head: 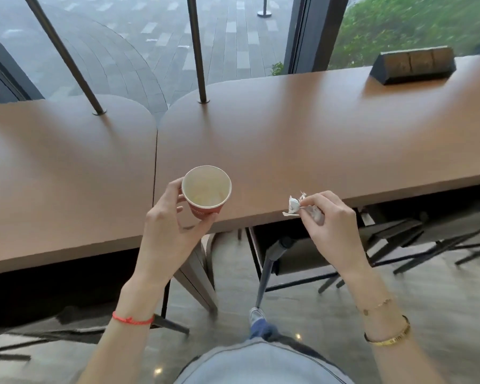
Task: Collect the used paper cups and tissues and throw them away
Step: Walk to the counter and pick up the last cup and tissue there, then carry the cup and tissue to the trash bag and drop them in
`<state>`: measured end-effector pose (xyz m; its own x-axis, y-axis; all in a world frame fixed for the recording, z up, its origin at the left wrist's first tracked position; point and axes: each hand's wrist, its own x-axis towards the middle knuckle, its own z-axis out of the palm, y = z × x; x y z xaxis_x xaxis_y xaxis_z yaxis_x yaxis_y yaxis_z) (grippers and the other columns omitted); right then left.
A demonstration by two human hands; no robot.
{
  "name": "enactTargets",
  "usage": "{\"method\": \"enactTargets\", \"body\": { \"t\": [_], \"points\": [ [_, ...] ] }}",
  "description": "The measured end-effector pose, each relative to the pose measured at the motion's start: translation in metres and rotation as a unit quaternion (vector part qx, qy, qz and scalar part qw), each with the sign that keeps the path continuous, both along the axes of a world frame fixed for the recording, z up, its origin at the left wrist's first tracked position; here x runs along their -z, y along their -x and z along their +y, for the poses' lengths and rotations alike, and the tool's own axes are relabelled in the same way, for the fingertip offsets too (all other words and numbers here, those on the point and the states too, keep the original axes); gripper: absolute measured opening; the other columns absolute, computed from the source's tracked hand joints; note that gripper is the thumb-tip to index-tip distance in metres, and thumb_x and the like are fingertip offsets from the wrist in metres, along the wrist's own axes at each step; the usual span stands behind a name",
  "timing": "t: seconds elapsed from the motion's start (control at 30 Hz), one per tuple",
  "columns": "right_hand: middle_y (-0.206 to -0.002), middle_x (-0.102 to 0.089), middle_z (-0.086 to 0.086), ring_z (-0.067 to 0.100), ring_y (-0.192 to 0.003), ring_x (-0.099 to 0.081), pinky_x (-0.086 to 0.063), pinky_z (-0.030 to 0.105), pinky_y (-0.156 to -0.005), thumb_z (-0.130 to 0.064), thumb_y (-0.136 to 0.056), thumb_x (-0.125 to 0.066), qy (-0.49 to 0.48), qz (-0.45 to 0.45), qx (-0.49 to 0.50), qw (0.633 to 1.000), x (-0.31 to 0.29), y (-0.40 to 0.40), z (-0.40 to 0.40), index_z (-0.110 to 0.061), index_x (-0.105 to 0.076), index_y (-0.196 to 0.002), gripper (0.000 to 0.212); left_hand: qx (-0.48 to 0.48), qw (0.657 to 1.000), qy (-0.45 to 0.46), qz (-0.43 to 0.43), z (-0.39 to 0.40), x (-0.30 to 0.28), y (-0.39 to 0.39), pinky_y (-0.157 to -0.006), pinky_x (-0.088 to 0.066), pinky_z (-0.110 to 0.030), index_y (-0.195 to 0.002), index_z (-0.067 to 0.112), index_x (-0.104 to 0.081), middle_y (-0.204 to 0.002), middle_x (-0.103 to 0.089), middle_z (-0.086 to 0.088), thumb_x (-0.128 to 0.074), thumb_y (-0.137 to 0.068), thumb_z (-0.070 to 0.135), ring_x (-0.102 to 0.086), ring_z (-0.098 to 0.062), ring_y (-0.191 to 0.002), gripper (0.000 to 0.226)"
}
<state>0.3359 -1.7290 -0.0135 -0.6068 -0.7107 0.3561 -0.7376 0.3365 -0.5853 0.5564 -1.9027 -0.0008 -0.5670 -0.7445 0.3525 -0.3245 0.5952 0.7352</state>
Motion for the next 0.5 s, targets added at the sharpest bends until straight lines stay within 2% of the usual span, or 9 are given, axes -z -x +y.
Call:
{"method": "enactTargets", "body": {
  "t": [0.17,0.33,0.47,0.5],
  "points": [
    [-0.089,-0.061,-0.004,0.011,-0.083,-0.058,-0.042,0.013,-0.078,-0.011,-0.085,-0.069,0.002,-0.018,0.091,0.996,0.015,-0.058,0.067,-0.011,-0.069,-0.091,0.006,0.092,0.996,-0.006,-0.012,0.029,0.005,-0.027,-0.076,-0.038,0.003,-0.127,0.029,-0.048,-0.106,-0.053,0.033,-0.082,-0.071,0.035,-0.054,0.02,-0.096,0.066],
    [-0.088,-0.062,-0.003,0.008,-0.08,-0.056,-0.034,0.0,-0.075,-0.008,-0.083,-0.07,-0.008,-0.047,0.19,0.981,0.025,-0.111,0.144,-0.012,-0.069,-0.088,0.007,0.195,0.98,-0.014,-0.046,0.068,0.014,-0.031,-0.08,-0.043,-0.002,-0.13,0.025,-0.049,-0.113,-0.061,0.015,-0.082,-0.073,0.032,-0.06,0.001,-0.099,0.066],
    [-0.09,-0.062,-0.004,0.011,-0.08,-0.06,-0.04,0.012,-0.072,-0.008,-0.083,-0.069,-0.01,-0.059,0.274,0.96,0.032,-0.145,0.203,-0.015,-0.067,-0.088,0.009,0.286,0.956,-0.007,-0.065,0.106,0.018,-0.015,-0.084,-0.049,-0.017,-0.131,0.024,-0.048,-0.117,-0.06,0.012,-0.083,-0.073,0.031,-0.059,-0.005,-0.103,0.068],
    [-0.09,-0.062,-0.004,0.012,-0.081,-0.06,-0.041,0.015,-0.072,-0.008,-0.083,-0.069,-0.008,-0.059,0.296,0.953,0.033,-0.151,0.218,-0.016,-0.067,-0.088,0.009,0.307,0.949,-0.007,-0.068,0.117,0.019,-0.008,-0.085,-0.05,-0.021,-0.132,0.024,-0.048,-0.117,-0.06,0.014,-0.083,-0.073,0.032,-0.058,-0.002,-0.103,0.068]
  ]
}}
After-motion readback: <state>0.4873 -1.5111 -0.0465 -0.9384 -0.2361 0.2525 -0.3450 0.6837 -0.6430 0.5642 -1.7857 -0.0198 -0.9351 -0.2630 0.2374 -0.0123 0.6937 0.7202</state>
